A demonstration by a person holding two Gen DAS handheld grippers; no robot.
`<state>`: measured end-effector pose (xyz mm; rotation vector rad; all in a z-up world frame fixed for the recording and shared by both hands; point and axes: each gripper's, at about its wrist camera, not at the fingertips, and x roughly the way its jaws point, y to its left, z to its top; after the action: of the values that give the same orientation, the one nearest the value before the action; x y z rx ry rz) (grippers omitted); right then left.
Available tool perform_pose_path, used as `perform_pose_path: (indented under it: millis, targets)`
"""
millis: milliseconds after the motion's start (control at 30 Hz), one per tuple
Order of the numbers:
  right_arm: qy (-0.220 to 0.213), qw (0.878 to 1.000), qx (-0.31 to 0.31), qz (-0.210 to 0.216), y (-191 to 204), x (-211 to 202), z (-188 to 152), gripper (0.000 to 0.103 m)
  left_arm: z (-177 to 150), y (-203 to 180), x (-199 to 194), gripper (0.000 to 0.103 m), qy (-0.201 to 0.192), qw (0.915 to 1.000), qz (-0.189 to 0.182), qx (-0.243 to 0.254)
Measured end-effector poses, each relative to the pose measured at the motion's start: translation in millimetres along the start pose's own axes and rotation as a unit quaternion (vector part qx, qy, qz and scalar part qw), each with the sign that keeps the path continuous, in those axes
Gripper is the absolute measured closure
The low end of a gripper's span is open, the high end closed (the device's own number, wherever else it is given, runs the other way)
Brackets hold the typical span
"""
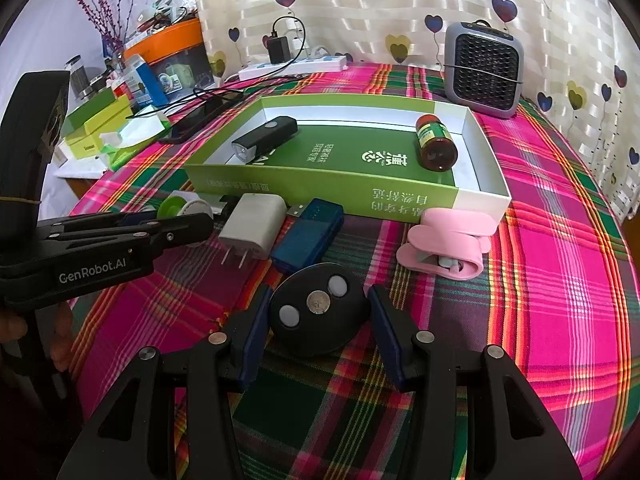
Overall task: Organize rigid objects
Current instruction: 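Move the left gripper to the green-and-white spool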
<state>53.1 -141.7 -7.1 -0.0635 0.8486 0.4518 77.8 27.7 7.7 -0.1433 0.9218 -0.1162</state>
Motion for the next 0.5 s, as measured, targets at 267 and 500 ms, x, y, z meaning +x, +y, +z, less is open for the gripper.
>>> perform_pose_path:
  millis: [267,500]
  targets:
    - [0.000,1.000,0.000,0.000,0.4,0.0,-0.4,0.054,-1.9,-1.6,-0.1,0.069,0.000,1.0000,0.001,0.003]
    - [-0.001,1.000,0.003,0.003,-1.2,-0.4,-0.1,0.054,-2.1,-3.4,-2.2,0.069,-0.003,1.0000,0.000,0.008]
